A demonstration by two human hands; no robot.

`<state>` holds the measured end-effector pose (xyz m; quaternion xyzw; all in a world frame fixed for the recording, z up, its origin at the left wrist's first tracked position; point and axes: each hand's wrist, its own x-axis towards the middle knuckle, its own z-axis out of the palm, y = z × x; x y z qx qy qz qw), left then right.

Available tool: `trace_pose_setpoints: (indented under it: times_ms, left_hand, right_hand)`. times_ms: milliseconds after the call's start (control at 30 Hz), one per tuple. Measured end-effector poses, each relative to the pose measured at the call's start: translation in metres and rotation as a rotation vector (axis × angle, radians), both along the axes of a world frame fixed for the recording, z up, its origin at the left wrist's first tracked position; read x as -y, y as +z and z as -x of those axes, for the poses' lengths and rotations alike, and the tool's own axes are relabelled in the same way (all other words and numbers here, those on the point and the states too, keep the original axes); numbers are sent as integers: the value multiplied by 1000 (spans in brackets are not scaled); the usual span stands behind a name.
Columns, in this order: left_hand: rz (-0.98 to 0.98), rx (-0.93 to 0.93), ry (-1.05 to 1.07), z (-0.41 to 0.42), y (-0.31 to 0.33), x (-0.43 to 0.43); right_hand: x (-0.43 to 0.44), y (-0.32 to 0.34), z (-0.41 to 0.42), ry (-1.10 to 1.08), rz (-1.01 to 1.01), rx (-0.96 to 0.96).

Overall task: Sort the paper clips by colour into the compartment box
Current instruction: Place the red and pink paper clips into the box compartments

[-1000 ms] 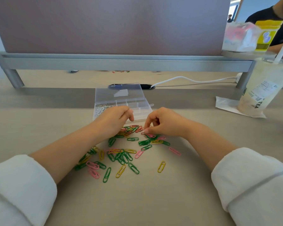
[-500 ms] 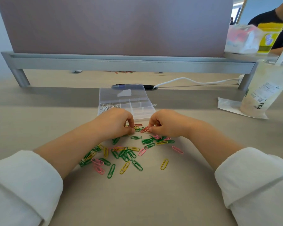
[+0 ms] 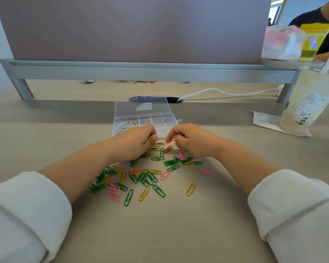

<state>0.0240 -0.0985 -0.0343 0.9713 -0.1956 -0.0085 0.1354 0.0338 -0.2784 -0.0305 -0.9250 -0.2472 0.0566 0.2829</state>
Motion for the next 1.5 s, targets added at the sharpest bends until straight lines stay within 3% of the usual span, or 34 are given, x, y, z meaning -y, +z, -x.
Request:
trace_pose_setpoints:
  times_ms: [300, 467, 767, 1133, 1500]
  left_hand:
    - [256, 129, 87, -4, -7, 1]
    - [209, 186, 162, -4, -4, 1]
    - [96, 283, 100, -7, -6, -3]
    - [-99, 217, 45, -6, -6, 3]
    - [-213, 79, 41, -5, -3, 7]
  right_hand:
    - [-4, -2, 2, -49, -35, 46]
    - [-2, -1, 4, -102, 13, 109]
    - [4, 0, 3, 42, 143, 138]
    - [-4, -1, 6, 86, 292, 333]
    - [-6, -8, 3, 22, 277, 334]
